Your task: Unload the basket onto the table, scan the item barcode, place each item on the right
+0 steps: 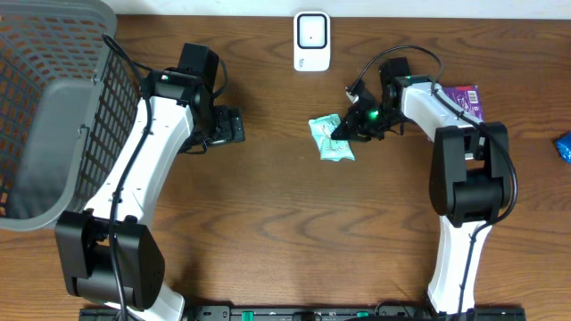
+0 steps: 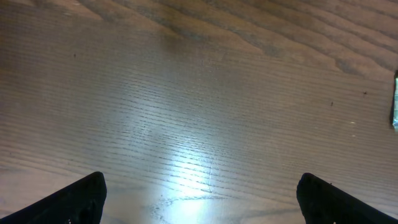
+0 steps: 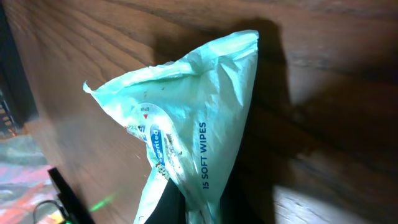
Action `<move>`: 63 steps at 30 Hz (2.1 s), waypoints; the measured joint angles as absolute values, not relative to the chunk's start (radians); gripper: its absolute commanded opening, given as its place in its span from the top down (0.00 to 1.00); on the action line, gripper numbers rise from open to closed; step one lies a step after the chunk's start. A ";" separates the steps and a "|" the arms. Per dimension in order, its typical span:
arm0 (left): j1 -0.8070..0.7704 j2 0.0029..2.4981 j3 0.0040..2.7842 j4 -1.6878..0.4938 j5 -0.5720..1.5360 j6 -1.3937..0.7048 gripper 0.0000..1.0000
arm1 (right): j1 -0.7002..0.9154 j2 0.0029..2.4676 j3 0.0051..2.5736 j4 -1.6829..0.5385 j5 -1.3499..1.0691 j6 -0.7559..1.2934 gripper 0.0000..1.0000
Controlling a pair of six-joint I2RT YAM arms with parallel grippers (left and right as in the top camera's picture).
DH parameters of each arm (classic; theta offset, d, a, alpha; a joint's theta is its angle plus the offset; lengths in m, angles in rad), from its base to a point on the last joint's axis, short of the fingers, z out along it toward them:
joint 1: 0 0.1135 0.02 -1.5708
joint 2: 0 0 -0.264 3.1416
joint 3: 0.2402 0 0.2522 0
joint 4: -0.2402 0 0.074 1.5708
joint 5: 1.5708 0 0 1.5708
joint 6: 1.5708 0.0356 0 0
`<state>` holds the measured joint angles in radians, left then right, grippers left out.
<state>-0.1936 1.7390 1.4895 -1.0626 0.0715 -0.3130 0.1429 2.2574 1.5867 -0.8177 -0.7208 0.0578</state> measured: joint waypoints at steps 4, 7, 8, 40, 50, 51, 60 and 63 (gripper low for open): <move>-0.194 1.739 1.489 -1.063 0.072 -0.313 0.02 | 0.168 2.257 1.612 -0.820 -0.699 0.105 0.99; -0.194 1.739 1.489 -1.063 0.072 -0.313 0.02 | 0.190 2.257 1.667 -0.822 -0.637 0.155 0.99; -0.194 1.739 1.489 -1.063 0.072 -0.313 0.02 | 0.196 2.257 1.698 -0.821 -0.612 0.178 0.99; -0.194 1.739 1.489 -1.063 0.072 -0.313 0.02 | 0.324 2.265 1.931 -0.204 -0.168 0.727 0.99; -0.194 1.739 1.489 -1.063 0.071 -0.313 0.02 | 0.187 2.273 2.075 -0.486 -0.255 0.664 0.99; -0.194 1.739 1.489 -1.063 0.072 -0.313 0.02 | 0.160 2.273 2.105 -0.553 -0.246 0.645 0.99; -0.194 1.739 1.489 -1.063 0.072 -0.313 0.02 | -0.101 2.230 2.229 -1.085 0.150 0.526 0.99; -0.194 1.739 1.489 -1.063 0.072 -0.313 0.02 | -0.189 2.227 2.229 -1.158 0.283 0.455 0.99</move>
<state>-0.1936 1.7390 1.4895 -1.0626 0.0715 -0.3130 -0.1890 2.2269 2.2288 -1.1580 0.2832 0.4553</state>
